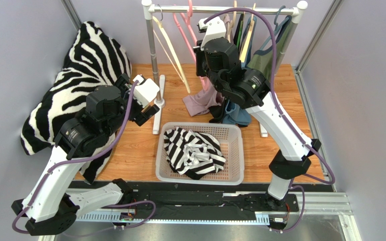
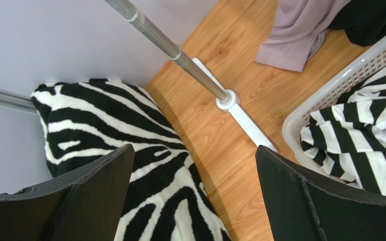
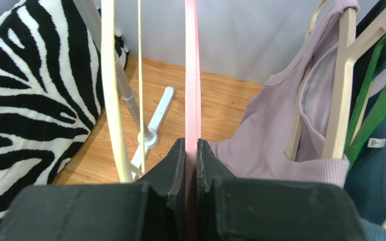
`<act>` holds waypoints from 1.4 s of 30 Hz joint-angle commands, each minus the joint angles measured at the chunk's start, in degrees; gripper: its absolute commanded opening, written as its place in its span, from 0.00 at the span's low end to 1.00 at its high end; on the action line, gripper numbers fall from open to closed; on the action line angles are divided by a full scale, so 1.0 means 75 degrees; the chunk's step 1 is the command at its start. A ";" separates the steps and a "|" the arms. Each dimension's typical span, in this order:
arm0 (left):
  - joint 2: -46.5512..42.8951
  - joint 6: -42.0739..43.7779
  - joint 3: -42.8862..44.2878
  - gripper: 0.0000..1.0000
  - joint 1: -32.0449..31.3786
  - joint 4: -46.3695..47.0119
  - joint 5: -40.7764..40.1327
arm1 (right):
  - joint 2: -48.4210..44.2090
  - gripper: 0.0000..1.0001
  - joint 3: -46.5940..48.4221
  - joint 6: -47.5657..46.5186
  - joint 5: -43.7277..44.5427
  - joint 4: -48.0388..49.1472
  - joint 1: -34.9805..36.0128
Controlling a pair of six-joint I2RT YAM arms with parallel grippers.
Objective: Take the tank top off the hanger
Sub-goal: Place the hanger at the clothesline.
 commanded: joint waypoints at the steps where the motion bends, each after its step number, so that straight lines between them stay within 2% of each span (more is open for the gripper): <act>1: 0.0146 -0.0455 0.0348 0.99 0.0166 0.0172 0.0472 | 0.0252 0.00 0.0186 -0.0113 -0.0144 0.0674 -0.0287; 21: -0.0099 -0.0724 0.0055 0.99 0.0623 0.0161 0.0800 | 0.0779 0.00 -0.0376 0.0789 -0.1363 0.0674 -0.0568; 31: 0.0111 -0.1052 0.0324 0.99 0.0834 -0.0003 0.1234 | 0.0908 0.00 -0.0634 0.0989 -0.1551 0.0803 -0.0533; 37: 0.0264 -0.1204 0.0477 0.99 0.0928 -0.0062 0.1445 | 0.1224 0.00 -0.0353 0.0884 -0.1446 0.0733 -0.0217; 39: 0.0264 -0.1216 0.0489 0.99 0.0928 -0.0051 0.1434 | 0.1213 0.10 -0.0165 0.0825 -0.1306 0.0534 -0.0193; 40: 0.0264 -0.1205 0.0489 0.99 0.0928 -0.0074 0.1434 | 0.1050 0.19 -0.0200 0.0779 -0.1282 0.0510 -0.0193; 41: 0.0252 -0.1204 0.0477 0.99 0.0928 -0.0074 0.1434 | 0.0910 0.38 -0.0293 0.0697 -0.1212 0.0533 -0.0193; 42: 0.0264 -0.1204 0.0477 0.99 0.0928 -0.0074 0.1445 | 0.0757 0.44 -0.0526 0.0626 -0.1188 0.0557 -0.0193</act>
